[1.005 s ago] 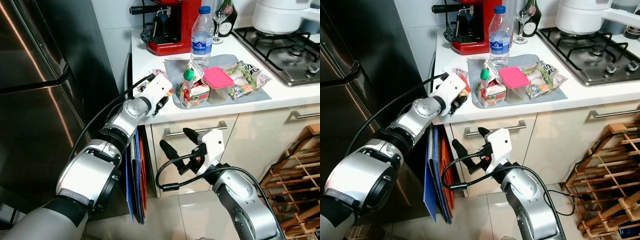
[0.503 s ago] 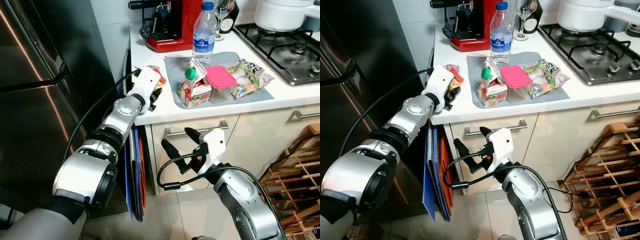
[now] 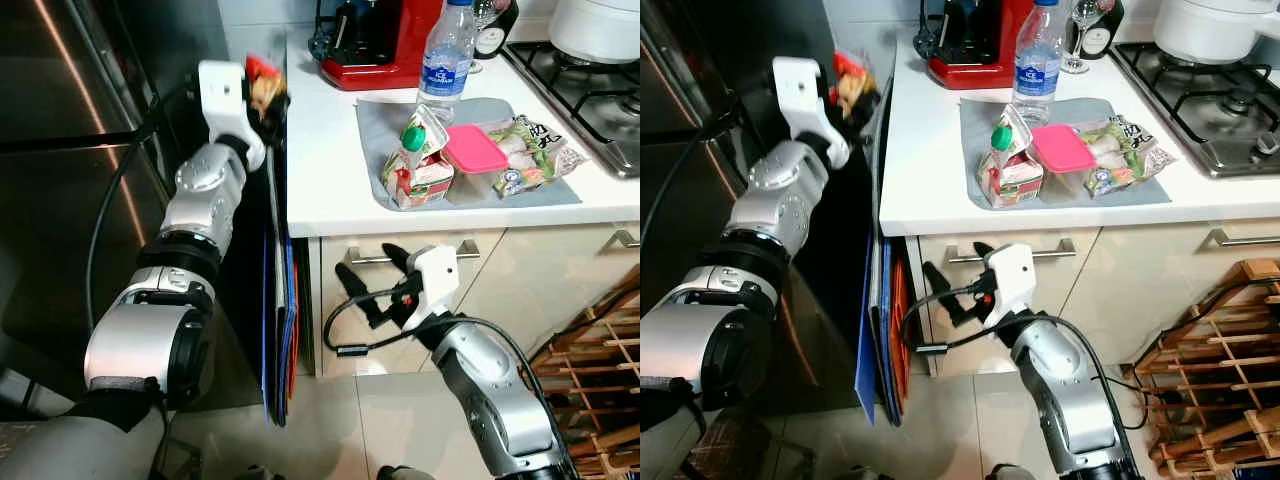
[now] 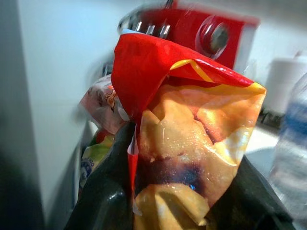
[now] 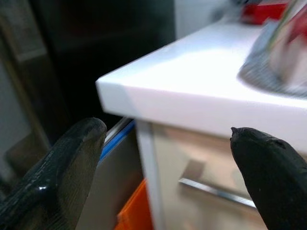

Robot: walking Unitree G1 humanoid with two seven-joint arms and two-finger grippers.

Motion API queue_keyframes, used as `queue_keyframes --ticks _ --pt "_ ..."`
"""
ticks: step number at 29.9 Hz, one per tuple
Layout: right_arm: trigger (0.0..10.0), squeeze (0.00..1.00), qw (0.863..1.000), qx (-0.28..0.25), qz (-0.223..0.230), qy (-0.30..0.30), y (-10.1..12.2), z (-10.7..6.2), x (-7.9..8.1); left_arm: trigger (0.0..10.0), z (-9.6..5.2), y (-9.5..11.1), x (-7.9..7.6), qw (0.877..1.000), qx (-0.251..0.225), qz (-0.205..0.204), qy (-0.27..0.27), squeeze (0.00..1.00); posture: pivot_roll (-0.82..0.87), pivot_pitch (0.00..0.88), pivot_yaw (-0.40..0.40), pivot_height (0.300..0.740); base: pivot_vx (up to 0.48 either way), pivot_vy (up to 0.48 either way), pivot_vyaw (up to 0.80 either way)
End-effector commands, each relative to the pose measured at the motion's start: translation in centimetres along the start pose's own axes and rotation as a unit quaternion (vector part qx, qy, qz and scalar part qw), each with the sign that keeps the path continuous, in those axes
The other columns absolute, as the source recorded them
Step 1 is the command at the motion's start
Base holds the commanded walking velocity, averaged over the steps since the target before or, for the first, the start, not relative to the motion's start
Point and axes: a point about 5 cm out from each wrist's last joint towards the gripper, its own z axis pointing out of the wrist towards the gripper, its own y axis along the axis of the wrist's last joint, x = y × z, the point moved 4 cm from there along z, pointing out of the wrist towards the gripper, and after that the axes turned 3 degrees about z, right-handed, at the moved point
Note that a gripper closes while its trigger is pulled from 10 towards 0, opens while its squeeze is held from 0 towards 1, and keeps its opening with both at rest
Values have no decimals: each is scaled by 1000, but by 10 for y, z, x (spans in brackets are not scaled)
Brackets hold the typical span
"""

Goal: Restocking fridge

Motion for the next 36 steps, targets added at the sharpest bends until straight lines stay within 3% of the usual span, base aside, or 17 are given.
queue_keyframes --ticks 1,6,10,28,36 --pt "10000 0 999 -16 -12 -30 5 2 -11 10000 -1 11 -8 999 -25 16 -16 0 -121 0 42 740 0 0 0" --pt "10000 0 997 -35 -20 -64 12 4 -22 10000 -5 10 -21 998 -30 41 -30 0 -116 0 38 740 -210 0 0" --pt "10000 0 997 -37 -22 -63 11 6 -21 10000 -5 11 -27 998 -31 46 -38 0 -115 0 36 740 -460 0 0" --pt "10000 0 997 -38 -22 -65 7 7 -19 10000 -11 -4 -35 997 -7 65 -44 0 -119 0 44 740 -451 0 0" --pt "10000 0 996 -28 -19 -79 0 1 -24 10000 -45 -43 -51 994 30 46 -95 0 -121 0 49 740 0 -236 0"
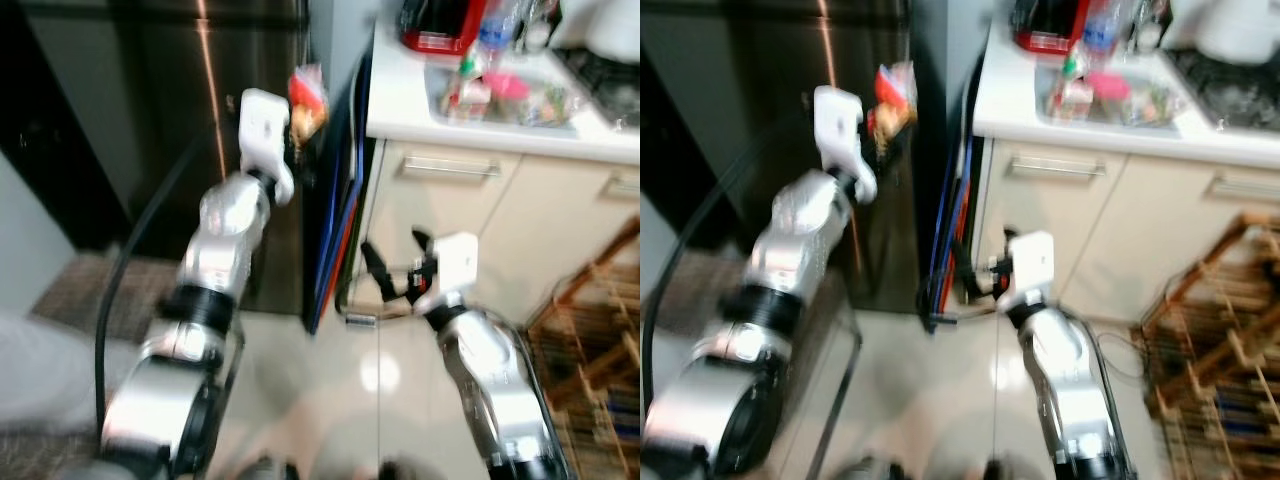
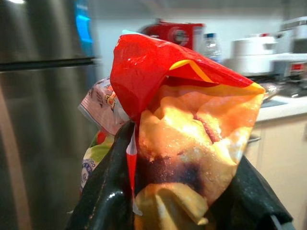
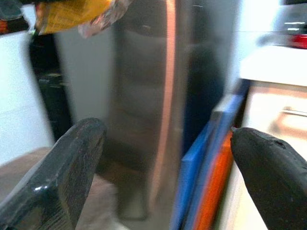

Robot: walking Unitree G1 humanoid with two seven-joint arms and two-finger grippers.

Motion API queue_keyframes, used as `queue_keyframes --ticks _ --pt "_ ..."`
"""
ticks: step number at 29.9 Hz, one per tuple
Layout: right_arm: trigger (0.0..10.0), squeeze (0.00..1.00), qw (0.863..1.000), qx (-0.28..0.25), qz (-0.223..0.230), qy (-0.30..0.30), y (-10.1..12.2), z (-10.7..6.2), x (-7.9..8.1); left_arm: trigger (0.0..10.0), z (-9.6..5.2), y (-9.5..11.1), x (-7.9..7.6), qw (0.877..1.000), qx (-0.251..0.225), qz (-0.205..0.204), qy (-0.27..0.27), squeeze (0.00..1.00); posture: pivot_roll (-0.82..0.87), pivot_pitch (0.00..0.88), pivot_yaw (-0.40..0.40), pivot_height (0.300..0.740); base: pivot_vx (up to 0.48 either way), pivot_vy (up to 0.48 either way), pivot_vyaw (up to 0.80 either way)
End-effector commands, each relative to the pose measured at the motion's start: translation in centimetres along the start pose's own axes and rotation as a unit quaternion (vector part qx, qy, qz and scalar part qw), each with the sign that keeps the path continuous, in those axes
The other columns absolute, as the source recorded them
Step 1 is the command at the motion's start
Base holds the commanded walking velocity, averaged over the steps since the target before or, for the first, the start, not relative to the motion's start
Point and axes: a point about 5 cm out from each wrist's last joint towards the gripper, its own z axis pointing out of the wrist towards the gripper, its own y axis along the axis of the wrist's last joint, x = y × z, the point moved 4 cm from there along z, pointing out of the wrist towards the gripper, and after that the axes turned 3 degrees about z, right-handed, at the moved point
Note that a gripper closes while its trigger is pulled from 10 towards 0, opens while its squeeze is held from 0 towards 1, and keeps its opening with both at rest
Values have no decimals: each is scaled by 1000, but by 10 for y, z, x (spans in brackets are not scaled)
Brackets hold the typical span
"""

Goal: Restocking fridge

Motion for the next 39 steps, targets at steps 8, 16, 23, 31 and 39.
queue_keyframes --ticks 8,16,23,31,39 --pt "10000 0 999 22 -2 -25 -13 -12 -11 10000 -34 -35 -18 998 48 -19 -33 0 -115 0 36 740 0 -467 0" --pt "10000 0 999 29 0 -16 -18 -11 -3 10000 -48 -49 -17 997 74 -32 -21 0 -119 0 38 740 0 -461 0" --pt "10000 0 997 75 0 -11 -38 -24 -8 10000 -92 -76 -18 991 113 -69 3 0 -115 0 9 740 0 -461 0" --pt "10000 0 995 91 -16 -34 -46 -27 -28 10000 -104 -87 -8 989 137 -47 20 0 -75 0 -11 740 0 -461 0" --pt "10000 0 992 78 3 -98 -49 -29 -48 10000 -100 -104 -11 986 162 -45 4 0 -148 0 59 740 0 -461 0"
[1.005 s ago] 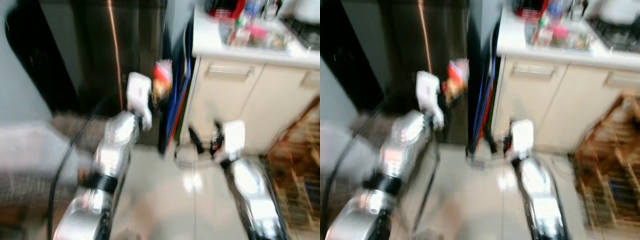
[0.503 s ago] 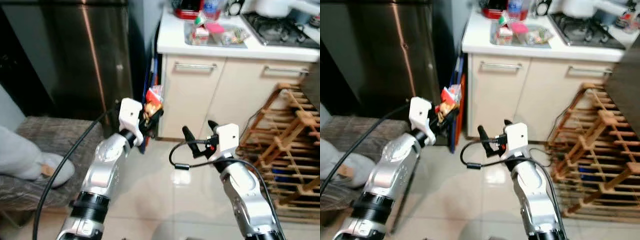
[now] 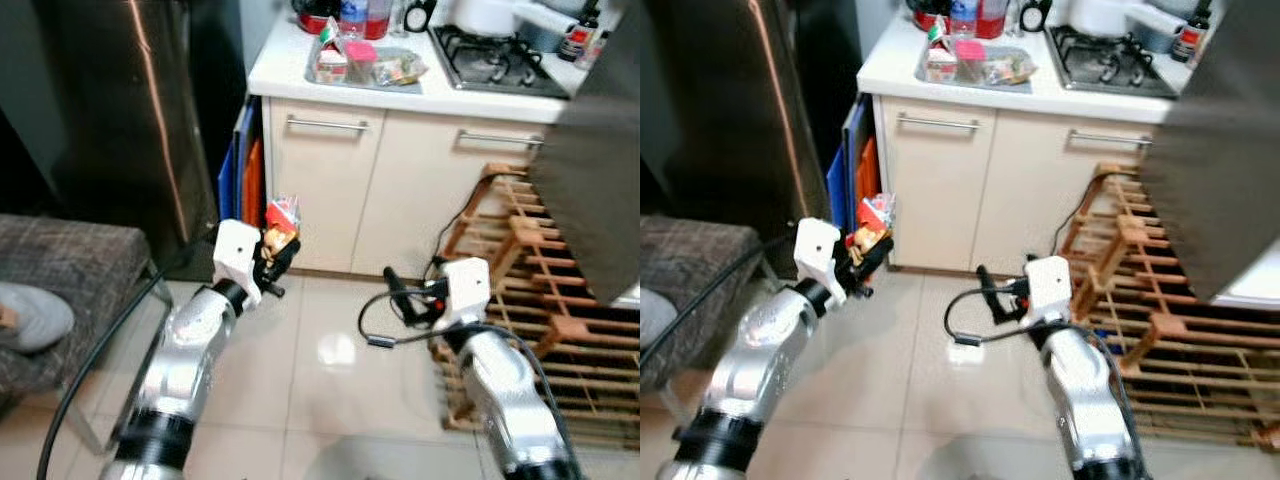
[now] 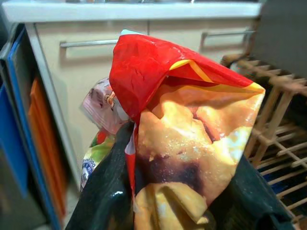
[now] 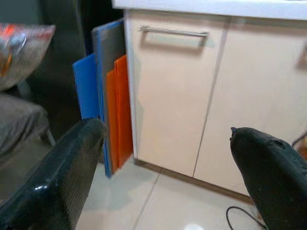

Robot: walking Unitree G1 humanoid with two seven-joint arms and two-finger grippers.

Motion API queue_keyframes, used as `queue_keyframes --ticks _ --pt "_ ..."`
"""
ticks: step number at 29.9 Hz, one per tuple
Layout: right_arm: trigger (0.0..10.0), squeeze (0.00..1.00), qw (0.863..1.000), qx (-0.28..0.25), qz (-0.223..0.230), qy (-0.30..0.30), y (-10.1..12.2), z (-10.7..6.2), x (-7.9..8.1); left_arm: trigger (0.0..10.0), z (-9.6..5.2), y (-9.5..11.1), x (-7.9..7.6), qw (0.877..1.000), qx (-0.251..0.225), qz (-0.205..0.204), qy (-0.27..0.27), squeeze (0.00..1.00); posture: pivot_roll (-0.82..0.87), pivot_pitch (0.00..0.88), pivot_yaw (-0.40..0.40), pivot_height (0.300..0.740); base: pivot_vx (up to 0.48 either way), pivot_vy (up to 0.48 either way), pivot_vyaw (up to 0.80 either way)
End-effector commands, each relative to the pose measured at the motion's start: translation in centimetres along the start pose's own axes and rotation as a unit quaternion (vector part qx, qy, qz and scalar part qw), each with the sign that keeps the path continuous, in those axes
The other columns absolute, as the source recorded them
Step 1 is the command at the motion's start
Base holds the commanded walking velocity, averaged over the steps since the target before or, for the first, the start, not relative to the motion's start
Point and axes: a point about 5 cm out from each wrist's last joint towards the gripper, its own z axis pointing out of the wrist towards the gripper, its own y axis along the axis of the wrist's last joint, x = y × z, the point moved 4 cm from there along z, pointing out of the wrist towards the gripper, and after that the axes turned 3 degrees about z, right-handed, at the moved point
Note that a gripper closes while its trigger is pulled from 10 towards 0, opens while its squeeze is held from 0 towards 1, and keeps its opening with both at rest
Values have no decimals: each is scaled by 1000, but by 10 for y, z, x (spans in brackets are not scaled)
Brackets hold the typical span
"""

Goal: Restocking fridge

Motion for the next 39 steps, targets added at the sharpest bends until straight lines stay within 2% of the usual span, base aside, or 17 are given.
queue_keyframes --ticks 1,3,4,6,8,10,12,13,14,16,18,19,24,27,30,39 --pt "10000 0 999 -4 9 -49 -1 -6 -23 10000 4 -2 -7 1000 -2 -5 -9 0 -148 0 59 740 0 -461 0" --pt "10000 0 995 18 38 -95 -21 -16 -35 10000 1 -21 -9 1000 23 -14 1 0 -162 0 54 740 0 -461 0" --pt "10000 0 993 22 52 -109 -24 -19 -38 10000 1 -23 -8 999 28 -18 6 0 -175 0 55 740 0 -461 0" --pt "10000 0 991 17 66 -118 -16 -21 -39 10000 3 -13 -14 999 14 -35 1 0 -162 0 50 740 0 -461 0" --pt "10000 0 993 28 57 -102 -15 -17 -36 10000 5 -8 -21 1000 4 -19 -12 0 -160 0 39 740 0 -461 0" --pt "10000 0 994 36 45 -96 -17 -10 -41 10000 6 -8 -27 999 -6 -26 -19 0 -139 0 -6 740 0 -461 0" --pt "10000 0 994 36 46 -97 -17 -8 -43 10000 7 -8 -27 999 -7 -27 -18 0 -139 0 -6 740 0 -461 0" --pt "10000 0 994 40 45 -94 -19 -7 -43 10000 5 -9 -27 999 -10 -28 -15 0 -128 0 -31 740 0 -461 0" --pt "10000 0 995 46 38 -82 -20 -5 -41 10000 0 -11 -26 1000 -17 -20 -7 0 -125 0 -43 740 0 -461 0" --pt "10000 0 996 46 33 -69 -17 -3 -37 10000 -3 -7 -25 1000 -26 -16 1 0 -129 0 -46 740 0 -461 0" --pt "10000 0 998 46 1 -39 -13 -3 -30 10000 -4 -3 -23 999 -29 -22 8 0 -128 0 -47 740 0 0 0" --pt "10000 0 998 45 -8 -33 -12 -4 -29 10000 -5 -1 -23 999 -29 -11 9 0 -128 0 -46 740 0 0 0" --pt "10000 0 999 25 -11 -44 -5 -2 -34 10000 -4 3 -21 999 -35 2 13 0 -133 0 -33 740 0 0 0" --pt "10000 0 999 19 -12 -43 -3 -1 -33 10000 -2 5 -21 999 -40 3 6 0 -138 0 -15 740 0 0 -800" --pt "10000 0 999 21 -20 -36 -8 -2 -27 10000 -1 14 -29 998 -54 17 -18 0 -152 0 -4 740 0 0 -800" --pt "10000 0 999 17 -29 -28 -5 -3 -24 10000 5 24 -40 996 -73 8 -41 0 -175 0 -13 740 0 0 -793"
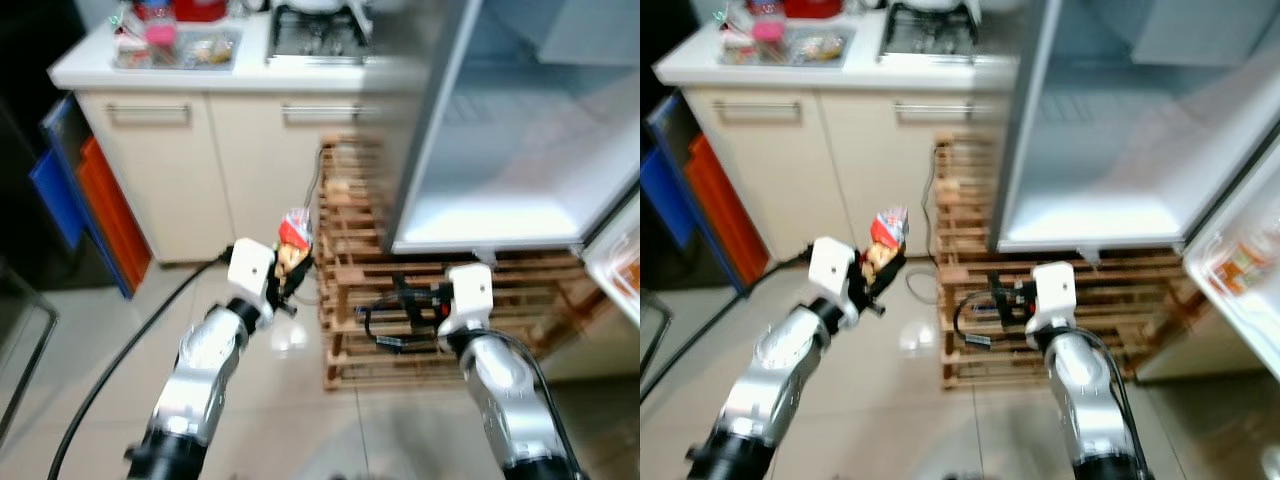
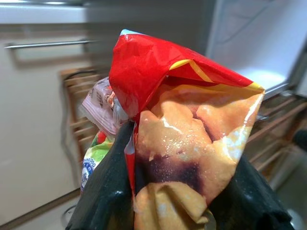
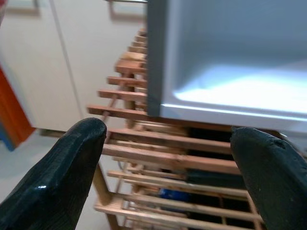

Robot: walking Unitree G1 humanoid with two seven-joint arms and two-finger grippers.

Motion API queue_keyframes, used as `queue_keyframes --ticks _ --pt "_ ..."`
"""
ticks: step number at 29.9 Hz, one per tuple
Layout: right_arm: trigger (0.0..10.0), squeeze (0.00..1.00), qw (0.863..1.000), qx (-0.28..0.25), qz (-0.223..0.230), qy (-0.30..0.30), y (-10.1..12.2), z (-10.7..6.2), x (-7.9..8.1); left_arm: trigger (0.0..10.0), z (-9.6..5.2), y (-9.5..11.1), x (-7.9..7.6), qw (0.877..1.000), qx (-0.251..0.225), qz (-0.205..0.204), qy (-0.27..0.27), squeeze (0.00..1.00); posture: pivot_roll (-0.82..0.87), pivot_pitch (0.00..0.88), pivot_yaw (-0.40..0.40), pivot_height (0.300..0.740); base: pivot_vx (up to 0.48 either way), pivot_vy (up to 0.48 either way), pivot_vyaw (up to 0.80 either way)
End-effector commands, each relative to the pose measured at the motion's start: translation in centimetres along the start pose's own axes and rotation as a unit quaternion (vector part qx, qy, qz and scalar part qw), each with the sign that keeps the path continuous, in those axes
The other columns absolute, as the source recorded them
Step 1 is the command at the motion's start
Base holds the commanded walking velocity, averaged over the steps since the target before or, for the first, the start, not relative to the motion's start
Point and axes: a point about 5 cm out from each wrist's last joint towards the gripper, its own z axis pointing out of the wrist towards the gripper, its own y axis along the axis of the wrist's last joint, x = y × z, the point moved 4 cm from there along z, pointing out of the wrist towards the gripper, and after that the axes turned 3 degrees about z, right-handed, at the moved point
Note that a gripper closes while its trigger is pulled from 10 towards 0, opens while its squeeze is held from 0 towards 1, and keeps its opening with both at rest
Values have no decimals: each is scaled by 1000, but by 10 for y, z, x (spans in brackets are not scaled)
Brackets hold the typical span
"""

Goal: Restocking fridge

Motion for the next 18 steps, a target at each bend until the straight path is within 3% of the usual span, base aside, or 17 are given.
queue_keyframes --ticks 1,6,18 --pt "10000 0 1000 -12 -10 4 6 0 2 10000 5 16 0 999 -30 12 -3 0 -177 0 -11 740 0 0 -775" --pt "10000 0 1000 -17 -11 -1 8 0 -1 10000 10 20 -5 999 -33 21 -16 0 -187 0 -1 740 0 0 -775" --pt "10000 0 999 -31 -12 -2 14 2 3 10000 23 30 -19 998 -51 14 -39 0 -205 0 10 740 332 -343 -774"
